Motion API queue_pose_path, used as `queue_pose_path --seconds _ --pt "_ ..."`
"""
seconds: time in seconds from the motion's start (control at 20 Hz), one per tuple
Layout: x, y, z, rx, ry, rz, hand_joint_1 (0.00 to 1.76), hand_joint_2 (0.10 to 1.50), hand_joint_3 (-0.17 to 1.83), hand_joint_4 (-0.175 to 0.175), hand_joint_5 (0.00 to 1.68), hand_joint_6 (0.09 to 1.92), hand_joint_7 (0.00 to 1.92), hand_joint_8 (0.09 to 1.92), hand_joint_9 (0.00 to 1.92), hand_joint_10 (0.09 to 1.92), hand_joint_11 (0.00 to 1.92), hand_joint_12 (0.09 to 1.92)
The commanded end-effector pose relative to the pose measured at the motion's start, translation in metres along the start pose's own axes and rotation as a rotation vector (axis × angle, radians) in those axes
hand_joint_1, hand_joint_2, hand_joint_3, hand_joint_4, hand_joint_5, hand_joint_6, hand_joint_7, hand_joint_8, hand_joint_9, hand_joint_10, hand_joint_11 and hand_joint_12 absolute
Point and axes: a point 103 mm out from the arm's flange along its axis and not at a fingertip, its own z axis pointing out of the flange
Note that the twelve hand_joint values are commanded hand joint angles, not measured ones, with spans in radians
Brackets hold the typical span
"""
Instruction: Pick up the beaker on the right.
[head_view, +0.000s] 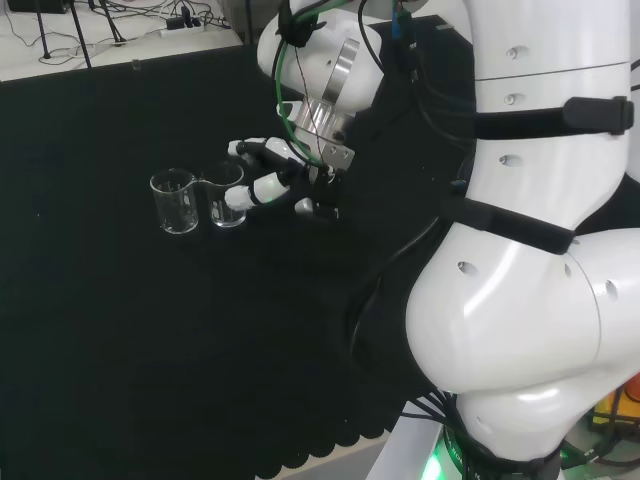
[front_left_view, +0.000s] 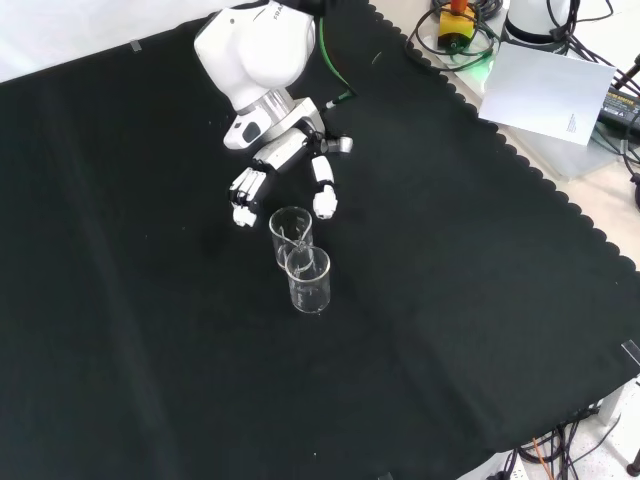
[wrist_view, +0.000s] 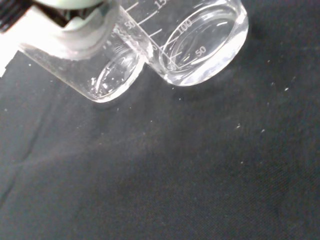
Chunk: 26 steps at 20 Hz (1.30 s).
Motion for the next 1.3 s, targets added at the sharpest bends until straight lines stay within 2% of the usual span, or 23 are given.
queue_pose_path --seconds 0.05,0.4,0.65,1.0,1.3 --pt "-0.003 0.004 0.007 -0.017 0.050 -0.018 0.81 0.55 0.40 -0.019 0.35 0.09 0.19 0.58 0.25 0.65 0.00 1.20" --pt "-0.002 0.011 0.010 -0.010 0.063 -0.028 0.81 0.55 0.41 -0.018 0.35 0.09 0.19 0.57 0.26 0.64 0.00 1.20" --pt "0.000 0.015 0.014 -0.027 0.080 -0.043 0.81 0.55 0.41 -0.018 0.32 0.09 0.19 0.57 0.26 0.64 0.00 1.20" --pt "-0.001 0.017 0.021 -0.039 0.143 -0.049 0.82 0.54 0.41 -0.016 0.36 0.09 0.21 0.57 0.29 0.63 0.00 1.20" --pt "0.001 0.018 0.023 -0.044 0.149 -0.064 0.82 0.54 0.41 -0.017 0.36 0.09 0.21 0.57 0.29 0.63 0.00 1.20"
